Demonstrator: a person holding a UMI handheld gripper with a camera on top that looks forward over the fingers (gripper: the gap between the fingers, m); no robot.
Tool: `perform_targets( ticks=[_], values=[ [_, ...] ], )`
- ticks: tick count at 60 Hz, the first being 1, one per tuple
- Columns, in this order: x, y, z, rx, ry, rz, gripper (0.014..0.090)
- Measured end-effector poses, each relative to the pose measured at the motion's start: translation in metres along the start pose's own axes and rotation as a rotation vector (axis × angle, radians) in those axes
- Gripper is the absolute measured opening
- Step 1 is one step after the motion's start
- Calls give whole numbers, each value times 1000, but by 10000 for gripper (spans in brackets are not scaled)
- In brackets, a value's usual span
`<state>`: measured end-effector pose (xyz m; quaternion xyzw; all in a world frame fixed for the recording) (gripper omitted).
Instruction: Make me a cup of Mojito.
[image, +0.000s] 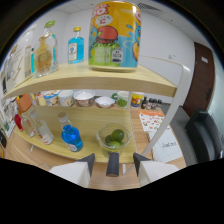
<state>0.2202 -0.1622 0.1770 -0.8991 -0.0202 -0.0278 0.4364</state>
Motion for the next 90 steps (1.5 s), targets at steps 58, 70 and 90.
perform_targets(
  ticks=[58, 70, 90],
  values=[
    [-39, 30, -64, -78, -14, 37, 166],
    [-79, 62, -71, -105, 18, 44, 167],
    [-97, 84, -71, -107, 139, -88, 166]
  ],
)
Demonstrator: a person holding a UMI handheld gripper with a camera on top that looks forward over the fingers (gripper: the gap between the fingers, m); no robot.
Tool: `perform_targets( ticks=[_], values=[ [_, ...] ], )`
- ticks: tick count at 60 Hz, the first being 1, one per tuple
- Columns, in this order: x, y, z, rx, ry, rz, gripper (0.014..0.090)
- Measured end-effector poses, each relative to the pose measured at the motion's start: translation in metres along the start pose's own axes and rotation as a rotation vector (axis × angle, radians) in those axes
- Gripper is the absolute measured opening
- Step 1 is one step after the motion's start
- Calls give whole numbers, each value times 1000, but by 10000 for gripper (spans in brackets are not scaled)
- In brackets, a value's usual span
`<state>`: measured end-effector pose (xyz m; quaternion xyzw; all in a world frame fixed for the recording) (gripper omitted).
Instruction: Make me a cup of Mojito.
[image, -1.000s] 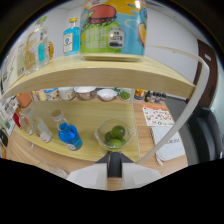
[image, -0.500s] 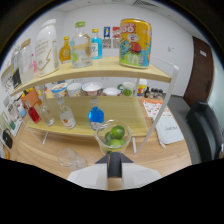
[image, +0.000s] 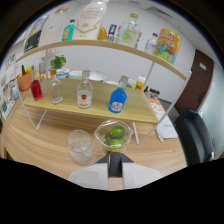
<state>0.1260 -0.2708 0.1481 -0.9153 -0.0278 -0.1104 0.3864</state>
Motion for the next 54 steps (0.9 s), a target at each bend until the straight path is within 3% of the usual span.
perform_targets(
  ticks=[5, 21, 43, 54],
  values=[
    [5, -8, -6, 31, 84, -134, 166],
    [19, -55, -25, 159, 478, -832, 164],
    [-11, -88, -29, 305, 663, -1517, 164],
    [-21, -88, -27, 335, 669, -1691, 164]
  ],
)
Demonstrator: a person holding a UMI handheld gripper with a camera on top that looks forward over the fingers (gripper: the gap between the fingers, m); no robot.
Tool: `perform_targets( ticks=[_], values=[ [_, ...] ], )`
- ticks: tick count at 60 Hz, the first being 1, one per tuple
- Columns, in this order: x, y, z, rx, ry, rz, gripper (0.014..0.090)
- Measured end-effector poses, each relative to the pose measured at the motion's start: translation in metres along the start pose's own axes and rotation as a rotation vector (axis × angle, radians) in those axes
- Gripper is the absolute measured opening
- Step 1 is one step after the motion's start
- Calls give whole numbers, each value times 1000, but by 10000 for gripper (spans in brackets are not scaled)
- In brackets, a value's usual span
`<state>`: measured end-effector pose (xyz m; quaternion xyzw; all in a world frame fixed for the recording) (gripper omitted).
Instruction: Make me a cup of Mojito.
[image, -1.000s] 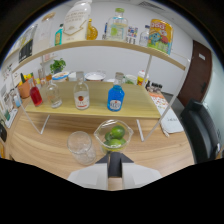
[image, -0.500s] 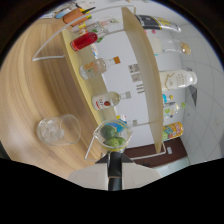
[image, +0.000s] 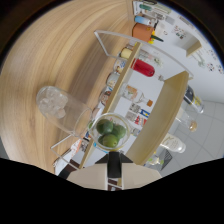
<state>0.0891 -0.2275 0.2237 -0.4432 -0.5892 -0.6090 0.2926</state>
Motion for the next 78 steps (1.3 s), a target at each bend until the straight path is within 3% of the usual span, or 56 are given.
perform_targets(
  ticks=[20, 34, 43, 49, 66, 78],
  values=[
    [-3, 20, 4, -44, -54, 239, 165],
    [-1, 63, -1, -145, -210, 1015, 164],
    [-15, 93, -1, -142, -286, 1469, 167],
    [-54, 105, -2, -140, -363, 1677, 166],
    [-210, 98, 8, -301, -650, 1881, 165],
    [-266, 86, 9, -331, -749, 1870, 166]
  ],
)
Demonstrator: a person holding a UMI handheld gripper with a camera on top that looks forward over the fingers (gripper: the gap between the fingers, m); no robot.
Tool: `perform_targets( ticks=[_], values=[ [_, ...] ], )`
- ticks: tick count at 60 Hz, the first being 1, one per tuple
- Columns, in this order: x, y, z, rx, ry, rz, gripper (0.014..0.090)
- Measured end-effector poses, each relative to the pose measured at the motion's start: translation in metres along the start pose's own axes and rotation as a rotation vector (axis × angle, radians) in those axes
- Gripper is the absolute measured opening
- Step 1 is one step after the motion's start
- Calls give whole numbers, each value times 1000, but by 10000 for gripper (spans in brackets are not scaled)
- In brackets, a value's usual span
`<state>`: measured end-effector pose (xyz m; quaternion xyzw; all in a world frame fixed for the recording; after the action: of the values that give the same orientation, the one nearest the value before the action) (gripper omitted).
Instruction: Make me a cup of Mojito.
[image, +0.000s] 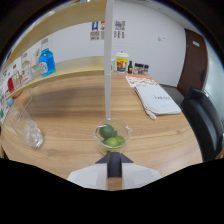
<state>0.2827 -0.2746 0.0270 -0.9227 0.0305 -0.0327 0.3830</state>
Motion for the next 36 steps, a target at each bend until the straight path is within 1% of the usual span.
perform_targets(
  ticks=[6, 15, 23, 30, 34, 35, 36],
  values=[
    [-1, 10, 8, -21, -16, 3, 164],
    [-1, 21, 15, -46, -16, -13, 164],
    [-1, 22, 16, -28, -2, -43, 173],
    [-2, 22, 17, -31, -11, -39, 188],
    [1, 23, 14, -36, -2, -37, 365],
    [1, 22, 13, -33, 0, -37, 434],
    [1, 21, 11, -32, -1, -36, 536]
  ],
)
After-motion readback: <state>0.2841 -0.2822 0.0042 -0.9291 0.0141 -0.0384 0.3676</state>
